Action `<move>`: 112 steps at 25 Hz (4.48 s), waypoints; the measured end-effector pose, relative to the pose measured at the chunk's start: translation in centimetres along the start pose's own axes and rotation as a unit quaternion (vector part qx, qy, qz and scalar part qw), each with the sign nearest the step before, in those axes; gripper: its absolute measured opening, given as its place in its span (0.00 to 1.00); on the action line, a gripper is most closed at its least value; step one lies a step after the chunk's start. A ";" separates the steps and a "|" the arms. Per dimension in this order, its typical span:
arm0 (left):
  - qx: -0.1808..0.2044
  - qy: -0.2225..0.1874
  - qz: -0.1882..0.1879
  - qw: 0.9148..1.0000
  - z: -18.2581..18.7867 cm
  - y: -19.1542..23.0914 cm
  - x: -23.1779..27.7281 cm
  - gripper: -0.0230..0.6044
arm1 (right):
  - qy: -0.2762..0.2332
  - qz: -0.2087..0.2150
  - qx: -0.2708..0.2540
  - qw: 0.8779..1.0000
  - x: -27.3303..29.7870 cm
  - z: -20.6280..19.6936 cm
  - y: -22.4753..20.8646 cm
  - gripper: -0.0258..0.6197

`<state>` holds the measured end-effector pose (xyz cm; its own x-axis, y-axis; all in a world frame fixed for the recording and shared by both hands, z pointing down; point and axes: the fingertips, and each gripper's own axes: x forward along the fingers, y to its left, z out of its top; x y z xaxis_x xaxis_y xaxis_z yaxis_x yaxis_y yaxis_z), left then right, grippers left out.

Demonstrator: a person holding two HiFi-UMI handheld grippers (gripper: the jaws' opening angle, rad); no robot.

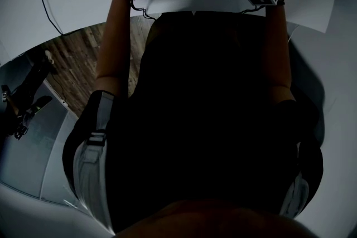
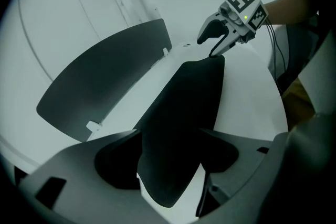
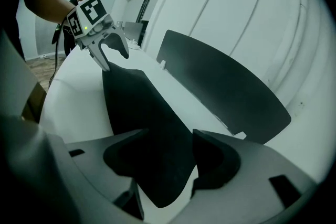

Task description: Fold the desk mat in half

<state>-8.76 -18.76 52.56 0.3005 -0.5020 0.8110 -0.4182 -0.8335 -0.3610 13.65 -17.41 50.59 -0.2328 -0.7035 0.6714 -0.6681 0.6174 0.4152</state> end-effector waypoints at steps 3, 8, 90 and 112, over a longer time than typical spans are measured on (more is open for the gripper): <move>-0.002 -0.002 0.009 1.000 0.6 -0.1 -1.1 0.54 | -0.020 -0.003 0.004 1.000 -1.1 0.9 -0.3 0.43; -0.008 -0.011 0.032 0.999 1.5 0.1 -3.7 0.54 | -0.055 -0.002 0.012 0.998 -3.1 2.4 -0.1 0.43; 0.095 -0.325 0.214 0.916 -0.7 -24.7 -44.8 0.06 | -0.346 -0.156 -0.054 0.924 -44.2 12.4 27.1 0.09; 0.105 -0.329 0.207 0.915 0.7 -26.0 -43.1 0.06 | -0.315 -0.193 -0.108 0.923 -43.9 10.3 26.9 0.08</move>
<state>-10.25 24.41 26.74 0.6338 -0.7576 0.1558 -0.4603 -0.5313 -0.7112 -1.35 26.50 25.94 -0.4173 -0.9086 -0.0138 -0.6470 0.2864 0.7066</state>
